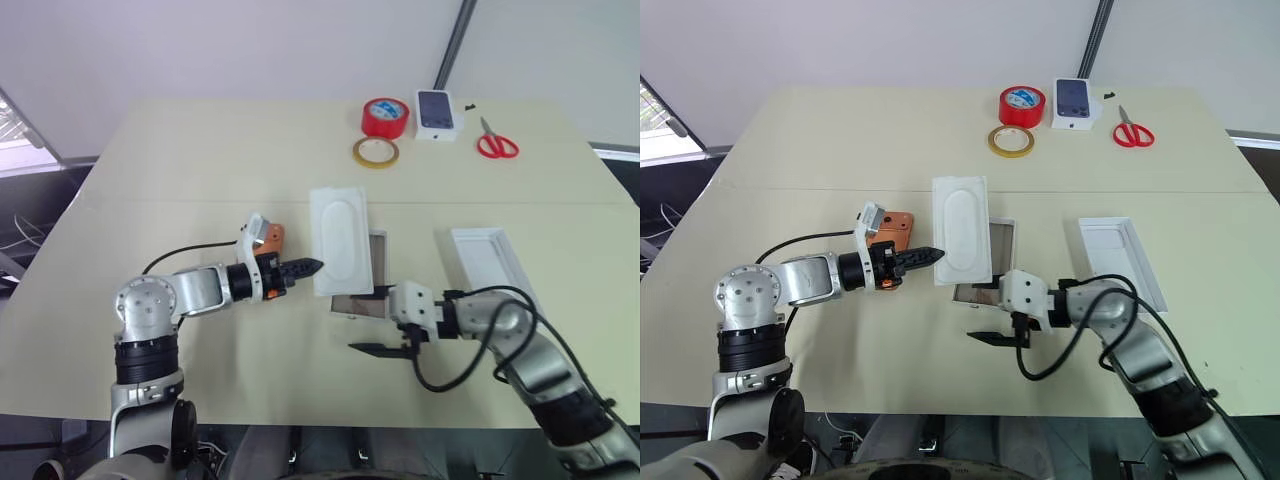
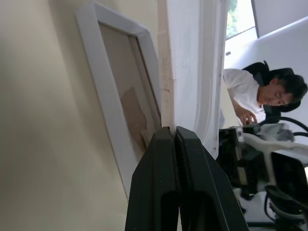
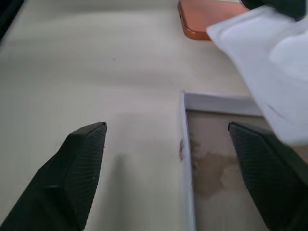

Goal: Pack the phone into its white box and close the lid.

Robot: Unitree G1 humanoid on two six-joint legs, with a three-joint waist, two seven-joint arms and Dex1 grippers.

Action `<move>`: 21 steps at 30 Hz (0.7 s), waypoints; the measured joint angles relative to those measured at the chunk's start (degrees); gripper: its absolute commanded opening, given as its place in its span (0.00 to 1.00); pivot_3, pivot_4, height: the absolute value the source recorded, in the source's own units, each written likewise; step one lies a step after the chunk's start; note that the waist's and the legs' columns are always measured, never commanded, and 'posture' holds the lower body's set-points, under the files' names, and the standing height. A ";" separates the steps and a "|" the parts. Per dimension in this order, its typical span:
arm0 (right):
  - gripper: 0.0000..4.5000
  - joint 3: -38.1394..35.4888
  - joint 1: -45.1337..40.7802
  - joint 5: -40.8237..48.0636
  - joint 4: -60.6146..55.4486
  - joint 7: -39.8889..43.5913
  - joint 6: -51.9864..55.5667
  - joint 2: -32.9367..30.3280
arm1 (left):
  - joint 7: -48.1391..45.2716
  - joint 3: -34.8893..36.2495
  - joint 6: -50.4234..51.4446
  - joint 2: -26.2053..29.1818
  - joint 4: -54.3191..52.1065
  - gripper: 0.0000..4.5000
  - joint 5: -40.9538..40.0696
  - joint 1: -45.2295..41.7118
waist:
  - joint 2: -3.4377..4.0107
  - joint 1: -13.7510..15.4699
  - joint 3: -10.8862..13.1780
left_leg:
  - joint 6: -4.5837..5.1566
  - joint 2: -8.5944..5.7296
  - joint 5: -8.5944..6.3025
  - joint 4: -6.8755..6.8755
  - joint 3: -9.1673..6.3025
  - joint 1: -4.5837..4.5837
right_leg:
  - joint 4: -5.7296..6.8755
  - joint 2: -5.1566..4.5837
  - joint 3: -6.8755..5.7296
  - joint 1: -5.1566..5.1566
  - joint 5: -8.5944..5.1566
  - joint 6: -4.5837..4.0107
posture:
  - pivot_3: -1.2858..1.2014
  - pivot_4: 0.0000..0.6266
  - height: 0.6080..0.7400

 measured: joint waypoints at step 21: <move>0.88 -15.31 1.80 2.97 3.97 -7.85 -1.39 -1.64 | -10.28 -10.13 -5.25 1.04 3.68 0.76 11.80 -1.36 | -0.03 -0.09 0.02 | 0.08 0.01 -0.04 -0.03 -0.01 0.00 | 0.02 0.00 0.01 -0.03 0.00 0.00 | 0.52 0.24 1.00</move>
